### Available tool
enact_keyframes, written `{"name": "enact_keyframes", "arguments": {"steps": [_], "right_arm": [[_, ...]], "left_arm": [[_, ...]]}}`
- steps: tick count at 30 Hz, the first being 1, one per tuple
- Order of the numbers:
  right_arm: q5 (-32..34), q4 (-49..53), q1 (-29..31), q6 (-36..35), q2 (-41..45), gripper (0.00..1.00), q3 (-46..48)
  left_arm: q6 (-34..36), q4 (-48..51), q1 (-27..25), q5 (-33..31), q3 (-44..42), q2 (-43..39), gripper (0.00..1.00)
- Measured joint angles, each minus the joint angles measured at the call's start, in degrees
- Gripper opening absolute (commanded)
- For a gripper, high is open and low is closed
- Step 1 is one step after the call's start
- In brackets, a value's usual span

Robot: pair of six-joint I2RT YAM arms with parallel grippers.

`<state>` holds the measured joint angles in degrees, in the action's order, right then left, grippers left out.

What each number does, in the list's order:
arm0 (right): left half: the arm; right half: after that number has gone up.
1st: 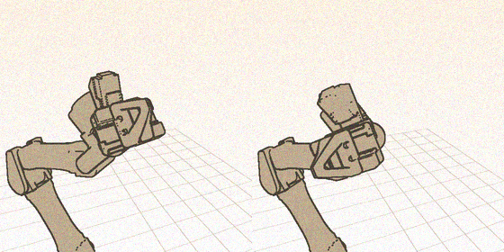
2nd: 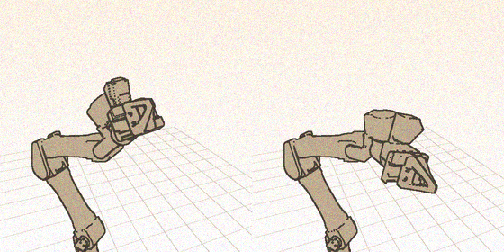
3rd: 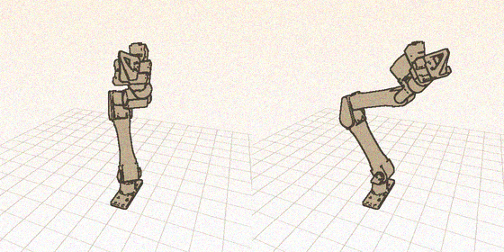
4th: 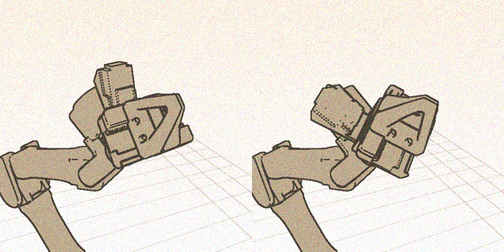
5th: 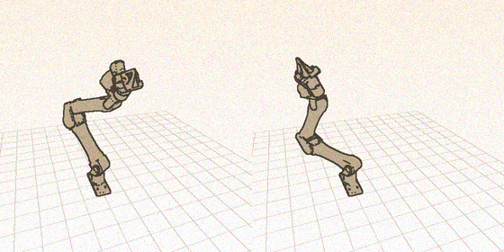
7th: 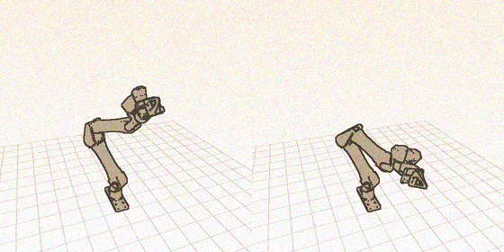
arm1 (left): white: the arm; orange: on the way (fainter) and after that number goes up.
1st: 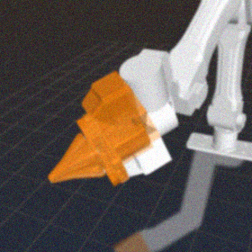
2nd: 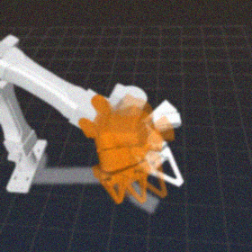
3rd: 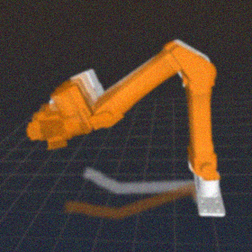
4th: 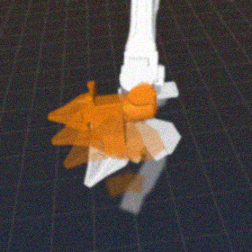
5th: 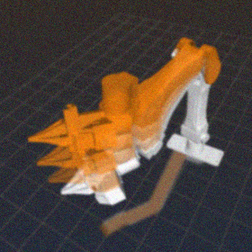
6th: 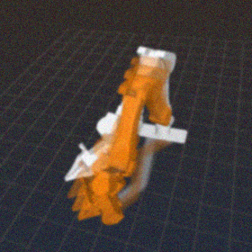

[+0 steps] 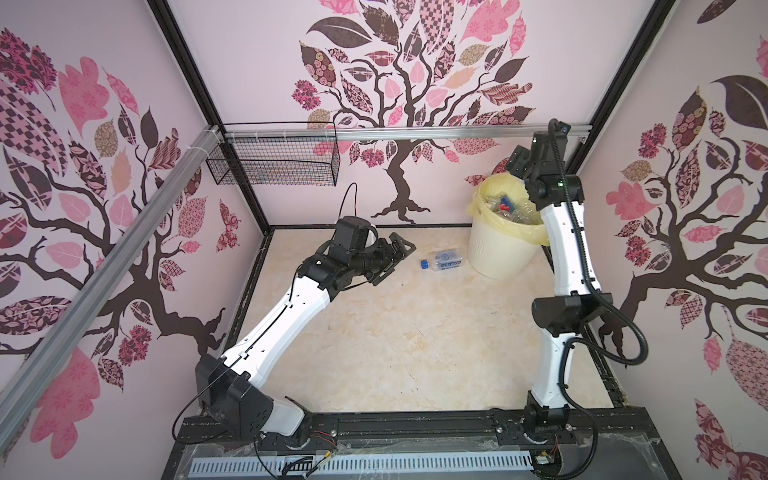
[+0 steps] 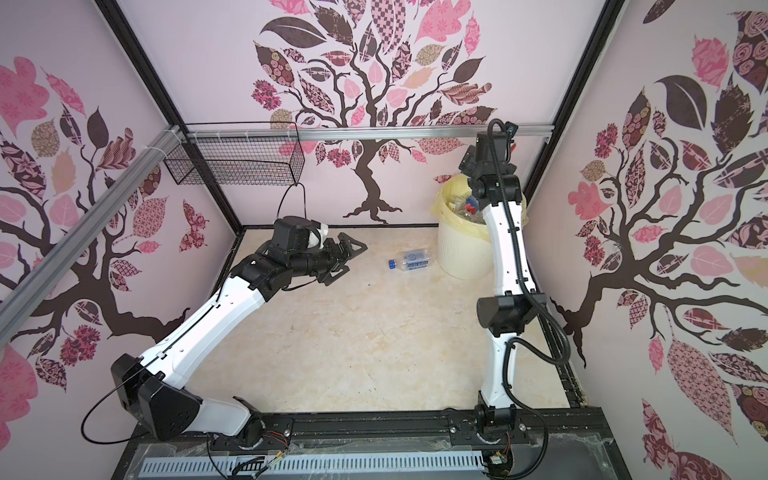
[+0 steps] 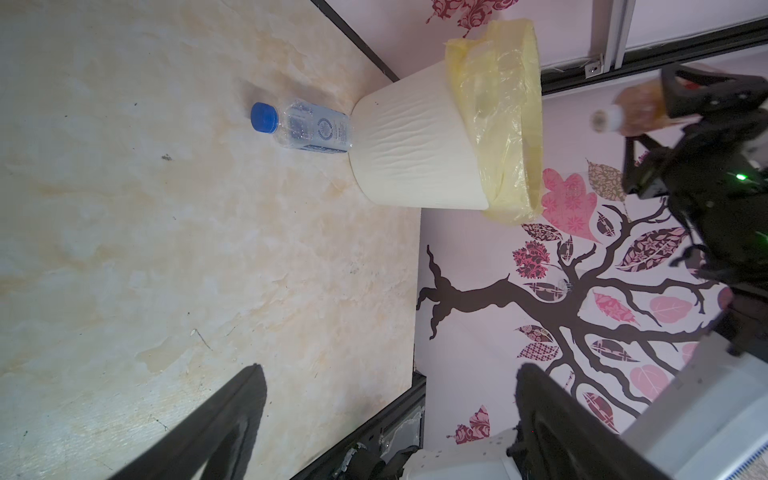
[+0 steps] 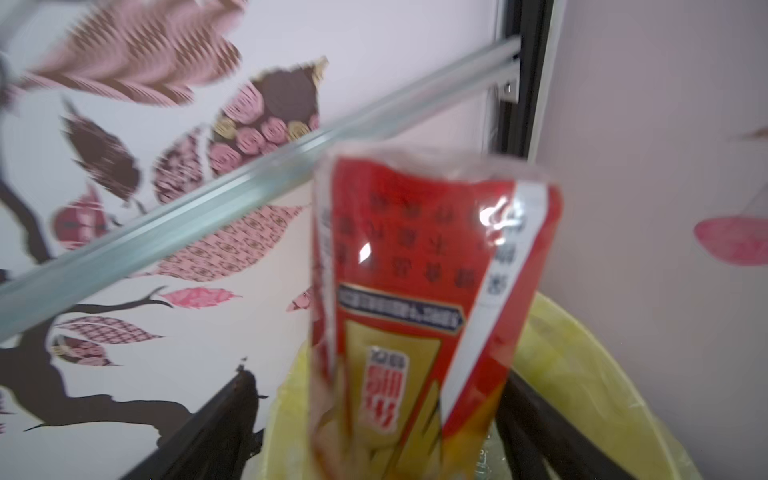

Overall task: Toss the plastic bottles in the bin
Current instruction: 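Carry the red-and-yellow bottle over the bin and open the right gripper, then lower the right gripper onto the blue-capped water bottle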

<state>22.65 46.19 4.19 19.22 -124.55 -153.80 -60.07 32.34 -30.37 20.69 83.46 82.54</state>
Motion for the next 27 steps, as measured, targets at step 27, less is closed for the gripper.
{"name": "enact_keyframes", "arguments": {"steps": [27], "right_arm": [[-1.3, -7.0, 25.8, 22.3, 14.0, 1.0, 46.0]], "left_arm": [[-3.5, 1.4, 5.4, 0.4, -8.3, -4.7, 0.97]]}}
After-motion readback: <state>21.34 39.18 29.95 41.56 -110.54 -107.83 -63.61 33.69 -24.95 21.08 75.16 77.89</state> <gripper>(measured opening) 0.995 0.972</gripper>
